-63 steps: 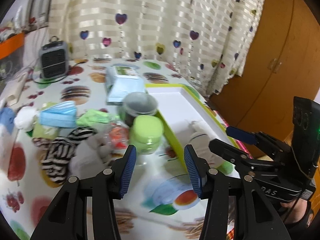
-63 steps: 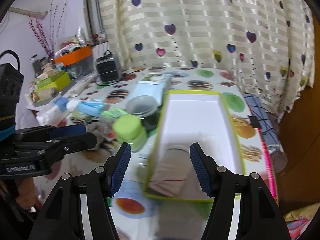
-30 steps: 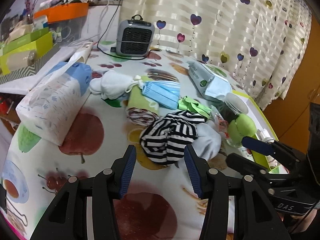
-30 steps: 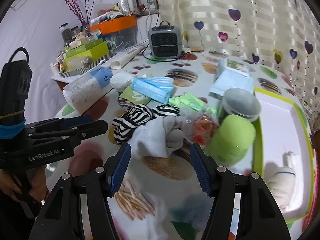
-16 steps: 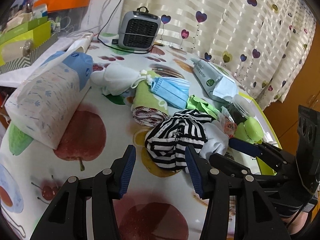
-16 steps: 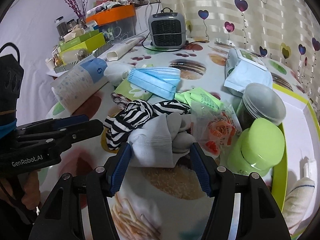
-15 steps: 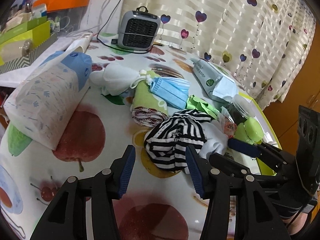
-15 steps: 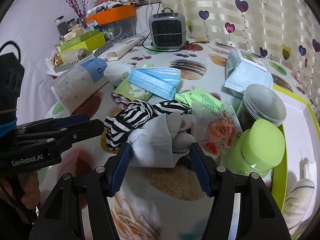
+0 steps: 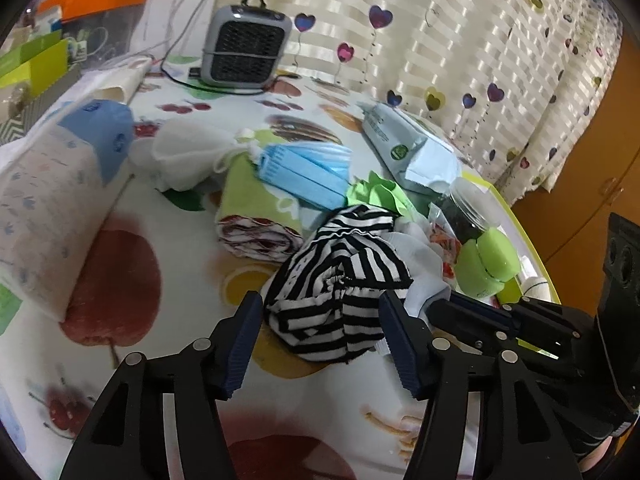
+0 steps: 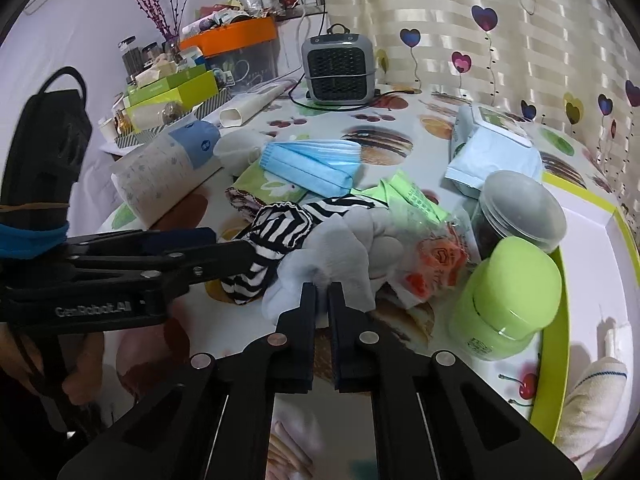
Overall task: Organize soft objects
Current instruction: 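Grasp the striped sock with the left tool while the right tool grasps the grey glove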
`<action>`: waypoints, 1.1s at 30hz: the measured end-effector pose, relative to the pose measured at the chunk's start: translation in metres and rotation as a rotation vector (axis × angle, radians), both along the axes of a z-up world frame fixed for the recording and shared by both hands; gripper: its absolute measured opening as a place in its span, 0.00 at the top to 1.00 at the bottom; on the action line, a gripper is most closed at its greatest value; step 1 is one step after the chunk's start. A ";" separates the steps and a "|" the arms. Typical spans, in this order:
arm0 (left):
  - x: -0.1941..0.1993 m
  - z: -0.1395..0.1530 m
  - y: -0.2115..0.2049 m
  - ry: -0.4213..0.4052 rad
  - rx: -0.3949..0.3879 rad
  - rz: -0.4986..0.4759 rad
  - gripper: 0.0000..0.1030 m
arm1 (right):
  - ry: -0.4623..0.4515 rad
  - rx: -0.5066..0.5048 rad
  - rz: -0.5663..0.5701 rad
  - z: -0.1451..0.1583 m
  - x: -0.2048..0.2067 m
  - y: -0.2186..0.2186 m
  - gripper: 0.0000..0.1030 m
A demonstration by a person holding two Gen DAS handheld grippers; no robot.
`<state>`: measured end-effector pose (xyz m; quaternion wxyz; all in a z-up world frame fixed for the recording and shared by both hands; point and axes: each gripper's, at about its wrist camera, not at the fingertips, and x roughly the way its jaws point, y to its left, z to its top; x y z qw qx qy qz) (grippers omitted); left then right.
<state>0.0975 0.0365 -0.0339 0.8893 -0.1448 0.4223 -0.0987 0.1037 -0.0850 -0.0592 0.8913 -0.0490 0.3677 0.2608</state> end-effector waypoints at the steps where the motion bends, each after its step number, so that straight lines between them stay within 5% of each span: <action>1: 0.001 -0.001 -0.001 0.006 -0.004 -0.003 0.42 | 0.002 0.005 -0.001 0.000 0.000 -0.002 0.94; 7: 0.004 -0.003 -0.009 0.004 -0.003 -0.036 0.41 | 0.022 0.026 -0.006 0.000 0.001 -0.010 0.91; 12: 0.007 -0.007 -0.011 0.019 -0.008 -0.048 0.41 | -0.028 -0.006 -0.004 0.003 -0.004 -0.005 0.68; 16: 0.008 -0.008 -0.012 0.020 -0.002 -0.047 0.42 | -0.001 -0.032 -0.010 -0.002 0.004 -0.002 0.64; 19: 0.009 -0.011 -0.011 0.020 -0.018 -0.049 0.51 | 0.009 -0.038 -0.008 -0.003 0.008 -0.001 0.64; 21: 0.009 -0.013 -0.013 0.028 -0.039 -0.076 0.74 | 0.020 -0.034 0.008 -0.003 0.009 0.001 0.64; 23: 0.006 -0.011 -0.018 0.018 -0.026 -0.088 0.81 | 0.021 -0.037 0.018 -0.004 0.009 0.003 0.66; 24: 0.005 -0.010 -0.019 0.013 -0.018 -0.088 0.83 | 0.026 -0.030 0.029 -0.004 0.009 0.004 0.82; 25: 0.004 -0.010 -0.020 0.011 -0.016 -0.084 0.84 | 0.025 -0.027 0.032 -0.004 0.008 0.005 0.86; 33: -0.016 0.009 -0.008 -0.036 -0.017 -0.025 0.86 | -0.044 -0.015 0.042 0.012 -0.011 0.003 0.93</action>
